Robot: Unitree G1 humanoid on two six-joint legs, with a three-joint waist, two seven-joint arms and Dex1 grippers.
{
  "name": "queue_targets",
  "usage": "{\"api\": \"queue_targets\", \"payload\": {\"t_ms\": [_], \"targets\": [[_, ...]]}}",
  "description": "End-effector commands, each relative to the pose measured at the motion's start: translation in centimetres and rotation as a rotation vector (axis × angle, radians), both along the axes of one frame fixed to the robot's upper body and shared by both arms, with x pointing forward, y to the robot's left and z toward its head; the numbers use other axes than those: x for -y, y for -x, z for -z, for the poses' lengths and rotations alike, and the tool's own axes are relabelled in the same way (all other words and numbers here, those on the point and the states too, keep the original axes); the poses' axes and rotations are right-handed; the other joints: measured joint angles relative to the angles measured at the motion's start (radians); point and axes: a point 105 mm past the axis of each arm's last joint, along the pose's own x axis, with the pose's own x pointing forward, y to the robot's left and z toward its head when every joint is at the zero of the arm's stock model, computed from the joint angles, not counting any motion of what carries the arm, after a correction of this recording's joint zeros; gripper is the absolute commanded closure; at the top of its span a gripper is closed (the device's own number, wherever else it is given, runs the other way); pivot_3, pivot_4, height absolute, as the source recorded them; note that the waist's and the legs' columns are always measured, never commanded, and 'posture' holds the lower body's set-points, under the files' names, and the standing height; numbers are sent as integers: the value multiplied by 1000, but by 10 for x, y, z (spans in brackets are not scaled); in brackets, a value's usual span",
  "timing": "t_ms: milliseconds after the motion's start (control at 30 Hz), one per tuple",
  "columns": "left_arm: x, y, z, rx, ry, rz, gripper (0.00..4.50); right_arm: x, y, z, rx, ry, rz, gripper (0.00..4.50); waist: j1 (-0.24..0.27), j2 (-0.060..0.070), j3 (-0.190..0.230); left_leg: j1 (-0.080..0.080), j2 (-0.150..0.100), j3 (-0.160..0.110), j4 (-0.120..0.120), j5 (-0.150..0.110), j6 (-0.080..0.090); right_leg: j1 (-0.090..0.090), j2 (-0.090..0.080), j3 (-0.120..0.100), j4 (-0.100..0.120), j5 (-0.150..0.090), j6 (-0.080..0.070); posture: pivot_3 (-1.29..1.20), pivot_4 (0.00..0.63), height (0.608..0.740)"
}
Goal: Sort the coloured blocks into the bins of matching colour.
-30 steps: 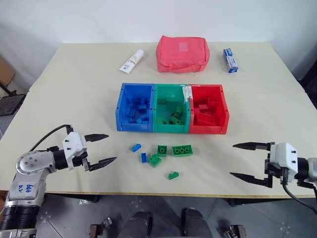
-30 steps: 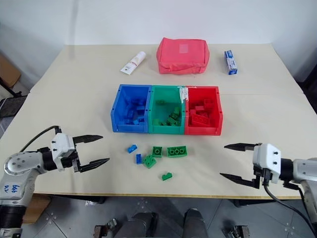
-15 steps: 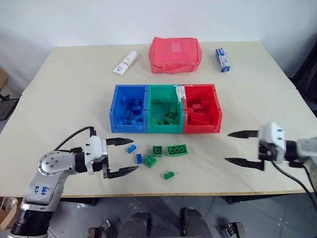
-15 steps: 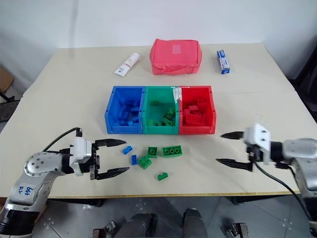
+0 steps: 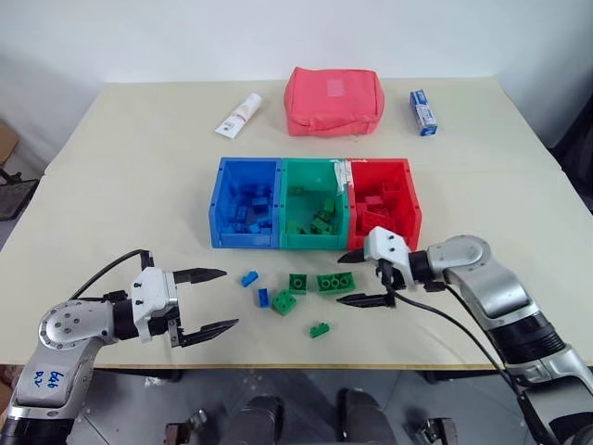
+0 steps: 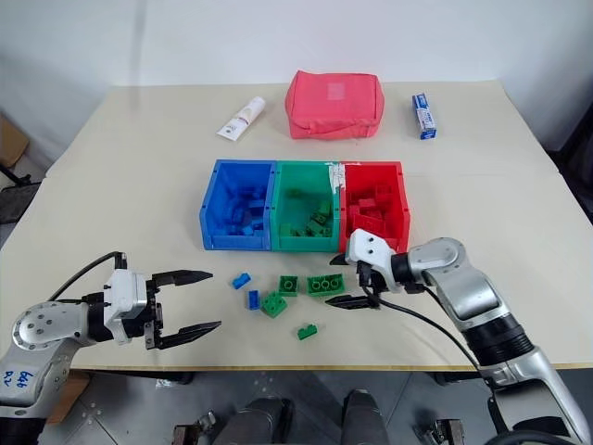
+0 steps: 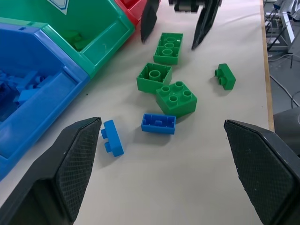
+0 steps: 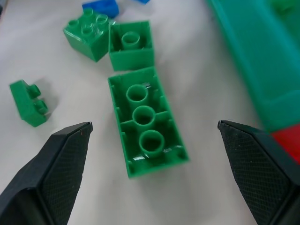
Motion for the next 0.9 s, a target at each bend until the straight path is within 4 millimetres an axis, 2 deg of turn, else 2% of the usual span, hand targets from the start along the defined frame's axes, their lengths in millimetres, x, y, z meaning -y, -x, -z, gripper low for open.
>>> {"api": "queue_targets", "payload": {"t_ms": [33, 100, 167, 333, 367, 467, 533, 567, 633, 767, 900], "targets": [[-4, 1, -4, 43, 7, -29, 13, -3, -6, 1, 17, 17, -3, 184, -1, 0, 0, 0, 0, 0, 0, 0, 0, 0, 0, 0, 0, 0, 0, 0, 150, 740], [-2, 3, -4, 43, 16, -20, 0, -3, -8, 1, 23, 10, 1, 551, -3, 0, 0, 1, 1, 0, 0, 0, 0, 0, 1, 1, 1, 0, 0, 0, 150, 740], [0, 6, -3, 24, 28, -4, 0, -2, -10, 1, 27, 10, -3, 1203, -2, 0, 0, 1, 1, 0, 0, 0, 0, 0, 1, 1, 1, 0, -1, 0, 150, 740], [2, 3, -4, 39, 47, -9, 0, -10, 0, -27, 3, -82, -61, 2881, -1, 0, 0, 1, 1, 0, 0, 0, -1, 0, 1, 1, 1, 0, -1, 0, 150, 740], [1, 2, -5, 40, 58, -20, 0, -12, 3, -36, -2, -115, -79, 3045, -1, 0, 0, 1, 1, 0, 0, 0, -1, 0, 1, 1, 1, 0, -1, 0, 150, 740], [-1, -2, -6, 45, 91, -57, 0, -16, 8, -57, -24, -192, -94, 3045, -3, 0, 0, 1, 1, 0, -1, 0, -1, 0, 1, 1, 0, 0, -1, 0, 150, 740], [-10, -4, -9, 49, 131, -129, 0, -25, -1, -83, 6, -282, -57, 3045, -4, 0, 0, 1, 2, 0, -1, -1, -1, -1, 2, 1, 1, 0, -1, 0, 150, 740], [-17, -5, -9, 51, 149, -178, 0, -31, -11, -99, 37, -344, -14, 3045, -7, 0, 0, 1, 3, 0, -1, -1, -2, -1, 3, 1, 1, 0, -1, 0, 150, 740], [-29, -6, -7, 45, 169, -249, 0, -36, -37, -117, 105, -403, 126, 3045, -15, 0, 0, 1, 5, 2, -1, -1, -3, -2, 5, 3, 1, 0, -2, 0, 150, 740], [-38, -4, -3, 26, 185, -301, 0, -40, -74, -123, 218, -393, 289, 3045, -10, 0, 0, 2, 10, 2, -1, -2, -7, -2, 11, 3, 2, 0, -7, 0, 150, 740], [-39, -6, -4, 8, 192, -319, 0, -42, -84, -119, 177, -404, 313, 1640, -3, 0, 0, 1, 10, 1, -2, -2, -7, -3, 11, 3, 2, 0, -8, 0, 150, 740]]}}
